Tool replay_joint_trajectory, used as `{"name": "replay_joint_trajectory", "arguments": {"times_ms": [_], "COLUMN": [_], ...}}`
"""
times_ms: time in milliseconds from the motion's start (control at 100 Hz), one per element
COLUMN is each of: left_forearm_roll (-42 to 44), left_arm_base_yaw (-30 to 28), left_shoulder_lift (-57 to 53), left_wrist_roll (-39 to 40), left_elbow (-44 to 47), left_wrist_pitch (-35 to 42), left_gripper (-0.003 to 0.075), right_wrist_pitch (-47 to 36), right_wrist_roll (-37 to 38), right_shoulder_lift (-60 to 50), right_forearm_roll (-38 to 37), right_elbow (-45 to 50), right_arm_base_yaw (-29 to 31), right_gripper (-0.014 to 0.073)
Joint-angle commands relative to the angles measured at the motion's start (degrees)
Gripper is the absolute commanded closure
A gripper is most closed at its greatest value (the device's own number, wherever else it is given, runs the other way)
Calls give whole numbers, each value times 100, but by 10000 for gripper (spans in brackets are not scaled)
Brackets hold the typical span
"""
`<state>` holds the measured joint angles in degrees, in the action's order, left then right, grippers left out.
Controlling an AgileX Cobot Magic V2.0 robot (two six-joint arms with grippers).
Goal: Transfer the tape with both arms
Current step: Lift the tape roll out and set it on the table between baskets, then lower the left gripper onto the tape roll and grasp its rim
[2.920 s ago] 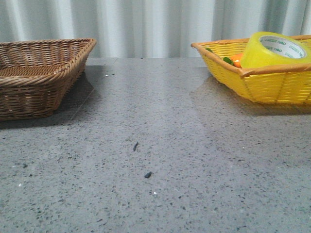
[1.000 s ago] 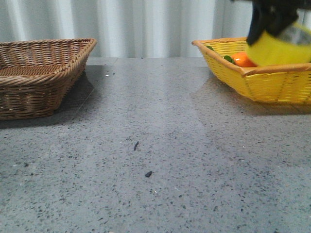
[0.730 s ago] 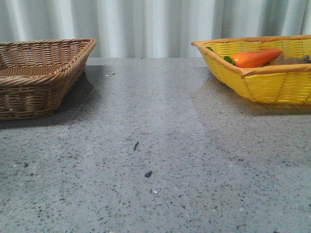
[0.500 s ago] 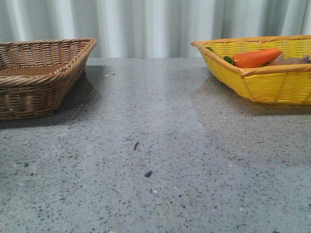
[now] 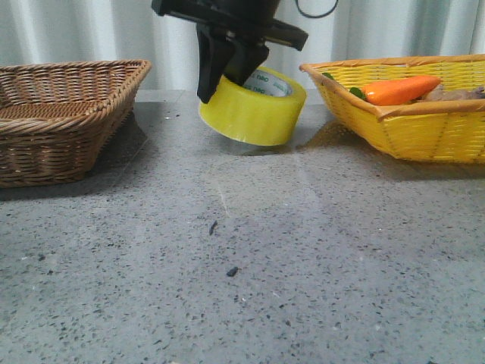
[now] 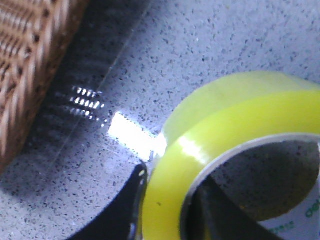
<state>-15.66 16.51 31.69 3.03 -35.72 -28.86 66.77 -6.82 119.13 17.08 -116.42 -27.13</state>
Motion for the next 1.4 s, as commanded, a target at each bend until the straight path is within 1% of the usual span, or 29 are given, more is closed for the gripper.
{"name": "replay_joint_trajectory", "arguments": {"times_ms": [0, 30, 50, 80, 100, 140, 190, 260, 310, 330, 380, 450, 470, 550, 630, 680, 770, 780, 790, 850, 910, 920, 930, 940, 1040, 1050, 1120, 1230, 1390], "left_forearm_roll": [-342, -394, -449, -533, -567, -641, -783, -878, -906, -906, -933, -1030, -1064, -1320, -1543, -1640, -1641, -1630, -1630, -1602, -1578, -1578, -1578, -1578, -1578, -1578, -1563, -1422, -877], "left_arm_base_yaw": [47, 47, 47, 47, 47, 47, 47, 47, 47, 47, 47, 47, 47, 60, 171, 298, 603, 627, 651, 847, 1008, 1024, 1038, 1064, 1159, 1175, 1174, 1174, 1186], "left_shoulder_lift": [49, 49, 49, 49, 49, 49, 49, 76, 184, 220, 397, 667, 729, 1151, 1522, 1785, 2385, 2481, 2530, 2981, 3388, 3488, 3538, 3642, 4385, 4438, 4965, 5715, 6472], "left_wrist_roll": [-12, -35, -52, -144, -176, -252, -455, -774, -930, -935, -994, -1140, -1190, -1434, -1756, -1924, -1934, -1934, -1934, -1934, -1934, -1934, -1934, -1934, -1912, -1912, -1869, -1586, -1202], "left_elbow": [-208, -208, -211, -222, -239, -280, -374, -553, -726, -804, -1004, -1303, -1392, -1755, -2064, -2331, -2757, -2835, -2874, -3228, -3538, -3620, -3662, -3706, -4330, -4425, -4902, -5599, -6287], "left_wrist_pitch": [228, 203, 179, 166, 140, 129, 140, 149, 149, 137, 112, 89, 89, 76, 50, 10, -113, -126, -158, -255, -323, -335, -363, -374, -674, -735, -1104, -1649, -2233], "left_gripper": [367, 367, 367, 367, 367, 367, 367, 367, 368, 368, 372, 374, 373, 373, 373, 373, 373, 373, 373, 373, 373, 373, 373, 373, 373, 373, 373, 373, 372], "right_wrist_pitch": [-206, -176, -144, -90, -65, 34, 141, 268, 307, 307, 307, 296, 284, 259, 130, -71, -537, -627, -674, -1075, -1729, -1729, -1957, -1957, -3198, -3337, -3794, -3741, -3516], "right_wrist_roll": [-13, 2, 2, 2, 2, 2, 2, 2, 2, 2, 2, -67, -79, -105, -176, -191, -191, -191, -191, -191, -191, -191, -191, -191, -169, -123, 272, 796, 796], "right_shoulder_lift": [-440, -479, -507, -561, -611, -731, -920, -1287, -1596, -1741, -2098, -2637, -2809, -3517, -4213, -4757, -5627, -5779, -5854, -6476, -7265, -7265, -7424, -7502, -8578, -8795, -9416, -10017, -10225], "right_forearm_roll": [188, 224, 235, 235, 235, 235, 235, 235, 235, 235, 235, 235, 235, 200, 181, 91, -111, -134, -148, -265, -305, -305, -305, -305, -344, -344, -399, -612, -615], "right_elbow": [-170, -170, -170, -182, -182, -182, -182, -182, -182, -182, -159, -104, -69, 152, 486, 860, 1583, 1792, 1792, 2480, 3237, 3325, 3503, 3591, 4811, 4970, 5628, 6246, 6438], "right_arm_base_yaw": [8, 8, 8, 18, 18, 18, 18, 18, 18, 18, 7, -17, -17, -45, -45, -45, -45, -45, -45, -45, -45, -45, -45, -45, -45, -45, -45, -45, -45], "right_gripper": [365, 278, 244, 169, 135, 111, 133, 232, 354, 387, 517, 650, 665, 634, 635, 635, 635, 635, 635, 635, 635, 636, 635, 636, 635, 635, 635, 635, 635]}}
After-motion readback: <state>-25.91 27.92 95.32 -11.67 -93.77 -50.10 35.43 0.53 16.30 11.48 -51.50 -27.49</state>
